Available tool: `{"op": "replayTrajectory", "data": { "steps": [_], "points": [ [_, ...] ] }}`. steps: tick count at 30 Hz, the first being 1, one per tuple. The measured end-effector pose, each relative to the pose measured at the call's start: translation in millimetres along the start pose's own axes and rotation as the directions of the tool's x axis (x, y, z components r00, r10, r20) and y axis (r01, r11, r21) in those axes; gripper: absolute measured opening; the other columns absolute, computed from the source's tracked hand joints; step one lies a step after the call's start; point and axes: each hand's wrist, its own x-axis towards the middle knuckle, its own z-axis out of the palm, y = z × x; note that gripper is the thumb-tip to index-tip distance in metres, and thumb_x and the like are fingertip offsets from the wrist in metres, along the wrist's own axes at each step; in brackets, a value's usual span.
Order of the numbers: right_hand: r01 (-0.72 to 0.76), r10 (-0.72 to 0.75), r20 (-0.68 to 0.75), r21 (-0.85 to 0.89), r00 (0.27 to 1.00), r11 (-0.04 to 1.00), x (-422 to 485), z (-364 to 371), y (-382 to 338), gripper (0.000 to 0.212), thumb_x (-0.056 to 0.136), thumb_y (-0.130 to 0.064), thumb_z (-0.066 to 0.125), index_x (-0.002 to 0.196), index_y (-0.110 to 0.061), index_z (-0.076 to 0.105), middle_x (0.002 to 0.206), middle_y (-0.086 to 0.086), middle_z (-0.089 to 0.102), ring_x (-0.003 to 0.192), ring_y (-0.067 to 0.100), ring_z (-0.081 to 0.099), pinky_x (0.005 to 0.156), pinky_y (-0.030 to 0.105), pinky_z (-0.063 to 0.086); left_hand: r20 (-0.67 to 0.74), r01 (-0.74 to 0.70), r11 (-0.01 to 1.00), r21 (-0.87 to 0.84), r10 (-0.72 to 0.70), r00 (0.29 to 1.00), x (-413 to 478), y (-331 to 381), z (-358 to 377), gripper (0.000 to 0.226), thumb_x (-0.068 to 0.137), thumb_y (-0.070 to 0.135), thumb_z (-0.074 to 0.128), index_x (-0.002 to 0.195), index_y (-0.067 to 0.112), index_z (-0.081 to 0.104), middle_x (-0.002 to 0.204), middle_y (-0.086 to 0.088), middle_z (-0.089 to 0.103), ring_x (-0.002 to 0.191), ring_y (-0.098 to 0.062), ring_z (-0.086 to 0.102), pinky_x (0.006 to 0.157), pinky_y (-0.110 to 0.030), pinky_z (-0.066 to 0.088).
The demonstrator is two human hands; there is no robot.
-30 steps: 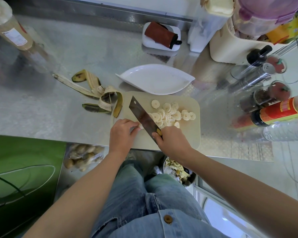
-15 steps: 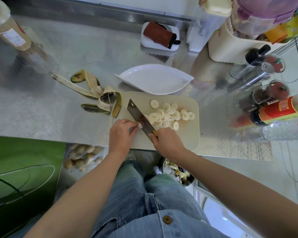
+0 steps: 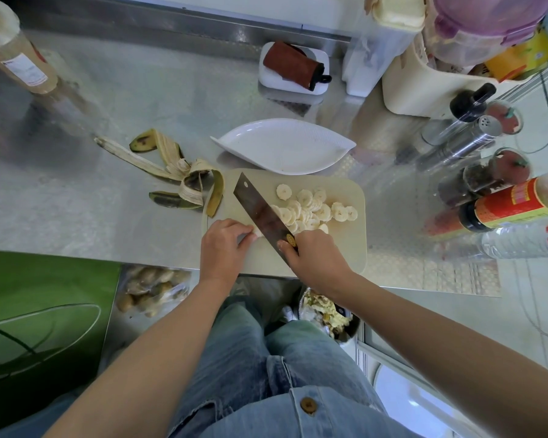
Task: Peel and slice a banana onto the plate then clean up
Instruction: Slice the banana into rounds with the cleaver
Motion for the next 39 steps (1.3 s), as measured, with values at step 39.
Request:
{"op": "replayTrajectory", "data": {
  "steps": [39],
  "points": [
    [-0.046,0.044,0.059,0.034,0.997,0.998,3.1,18.5,1.9,0.049,0.099,-0.033,0.043,0.054,-0.015,0.034,0.052,0.002,0.038,0.047,0.016,0.035,0.045,0.028,0.025,0.001,0.010,0.999,-0.036,-0.010,1.000,1.6,0.6,-0.4,0.015,0.078,0.018,0.076,0.090,0.009,0.077,0.085,-0.006,0.070,0.079,-0.021,0.056,0.068,-0.027,0.040]
  ]
}}
